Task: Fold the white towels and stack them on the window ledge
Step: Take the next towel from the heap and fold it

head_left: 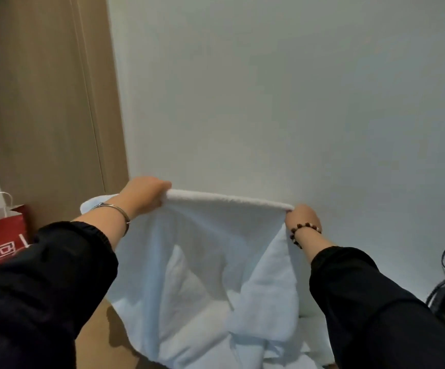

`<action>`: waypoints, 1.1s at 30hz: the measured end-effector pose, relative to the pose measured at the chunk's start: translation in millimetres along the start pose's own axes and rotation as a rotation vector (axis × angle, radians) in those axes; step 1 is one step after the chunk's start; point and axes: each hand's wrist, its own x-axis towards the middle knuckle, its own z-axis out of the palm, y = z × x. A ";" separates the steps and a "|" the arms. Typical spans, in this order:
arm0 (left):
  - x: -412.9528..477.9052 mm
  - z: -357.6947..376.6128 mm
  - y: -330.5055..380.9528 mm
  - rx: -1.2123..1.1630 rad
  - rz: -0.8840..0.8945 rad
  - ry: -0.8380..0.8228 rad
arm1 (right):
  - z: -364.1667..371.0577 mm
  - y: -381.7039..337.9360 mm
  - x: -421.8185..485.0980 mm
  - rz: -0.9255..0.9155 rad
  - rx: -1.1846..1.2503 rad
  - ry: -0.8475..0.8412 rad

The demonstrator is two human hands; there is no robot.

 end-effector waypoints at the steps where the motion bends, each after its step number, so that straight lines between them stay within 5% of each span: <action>1: -9.8 12.3 -6.2 0.041 -0.107 -0.067 | 0.8 3.7 2.8 0.032 0.071 -0.007; 4: -40.9 46.8 -15.1 -0.123 -0.507 -0.164 | 8.7 2.6 -1.0 0.109 0.258 -0.029; 8: -51.3 72.0 -11.3 -1.017 -0.960 -0.009 | 16.6 -15.8 -21.1 0.206 0.514 -0.011; 11: -47.3 73.4 -21.2 -1.666 -1.116 0.107 | 8.4 -45.5 -49.8 0.115 0.597 0.098; 14: -51.3 41.0 -37.7 -2.004 -0.963 0.172 | -8.0 -78.7 -91.7 -0.001 0.704 0.302; 24: -147.9 -118.6 -89.4 -2.485 -0.253 0.138 | -85.6 -197.7 -258.4 -0.167 0.817 0.761; 33: -227.9 -258.8 -111.4 -2.599 0.202 0.061 | -182.3 -258.6 -364.8 -0.254 0.816 1.106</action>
